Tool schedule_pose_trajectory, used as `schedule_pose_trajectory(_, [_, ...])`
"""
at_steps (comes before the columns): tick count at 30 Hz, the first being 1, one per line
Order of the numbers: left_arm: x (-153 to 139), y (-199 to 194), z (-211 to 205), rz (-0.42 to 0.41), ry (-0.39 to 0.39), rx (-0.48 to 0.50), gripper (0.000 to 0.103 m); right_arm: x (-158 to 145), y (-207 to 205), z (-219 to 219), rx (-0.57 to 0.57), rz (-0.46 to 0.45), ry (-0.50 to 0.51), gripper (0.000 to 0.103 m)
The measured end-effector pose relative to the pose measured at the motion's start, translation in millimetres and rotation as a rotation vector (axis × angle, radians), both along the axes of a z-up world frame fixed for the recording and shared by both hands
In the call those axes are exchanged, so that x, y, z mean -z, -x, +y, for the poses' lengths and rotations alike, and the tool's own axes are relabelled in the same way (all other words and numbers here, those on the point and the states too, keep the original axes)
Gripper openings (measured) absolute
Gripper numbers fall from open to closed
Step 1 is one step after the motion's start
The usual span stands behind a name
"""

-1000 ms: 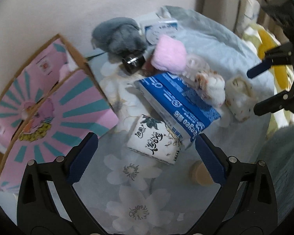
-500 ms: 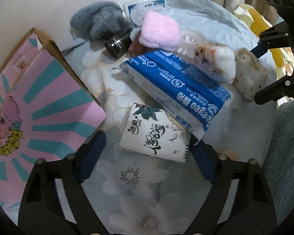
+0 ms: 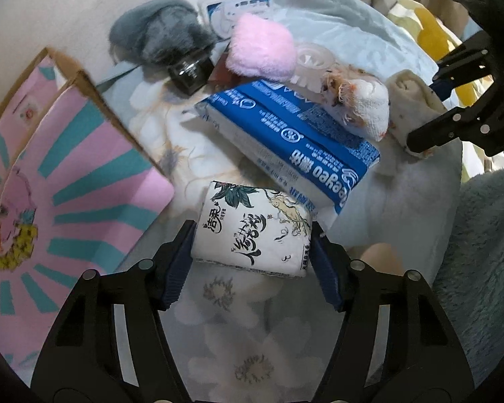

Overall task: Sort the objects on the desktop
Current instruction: 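Grasp the white printed tissue pack with left tool while right tool grasps white rolled sock, then carry tissue pack and rolled sock into the box and release both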

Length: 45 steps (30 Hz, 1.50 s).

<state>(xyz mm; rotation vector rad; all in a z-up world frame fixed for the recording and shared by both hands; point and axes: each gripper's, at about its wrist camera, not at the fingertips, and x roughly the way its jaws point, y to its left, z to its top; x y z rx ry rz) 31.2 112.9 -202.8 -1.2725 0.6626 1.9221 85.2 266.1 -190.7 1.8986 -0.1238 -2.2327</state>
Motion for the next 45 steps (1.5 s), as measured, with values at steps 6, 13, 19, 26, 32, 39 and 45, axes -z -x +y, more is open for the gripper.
schedule_pose_trajectory(6, [-10.5,-9.2,-14.4,-0.004,-0.002,-0.04,0.062,-14.6,-3.6,-6.2,0.002,0.015,-0.016,0.037])
schedule_pose_trajectory(13, [-33.8,-14.3,-40.1,-0.014,-0.094,-0.143,0.062,-30.6,-7.2,-12.1,0.016,0.041,-0.012,0.037])
schedule_pose_trajectory(19, [-55.9,-15.7,-45.5,0.001,-0.11,-0.161,0.062,-36.4,-6.3,-14.0,0.04,0.026,-0.003,0.037])
schedule_pose_trajectory(26, [-88.3,-6.1,-66.3,0.012,-0.104,-0.201,0.062,-61.2,2.5,-23.2,-0.001,0.011,-0.033,0.037])
schedule_pose_trajectory(32, [-124.4,8.3,-86.2,0.054,-0.117,-0.242,0.062,-85.5,27.4,-17.8,-0.002,0.074,-0.024,0.037])
schedule_pose_trajectory(39, [-156.3,46.4,-110.9,0.088,-0.116,-0.307,0.062,-119.1,73.7,-64.0,-0.114,0.188,-0.069,0.037])
schedule_pose_trajectory(45, [-173.0,87.2,-143.1,0.091,-0.075,-0.423,0.062,-141.6,119.5,-100.9,-0.183,0.228,-0.051,0.037])
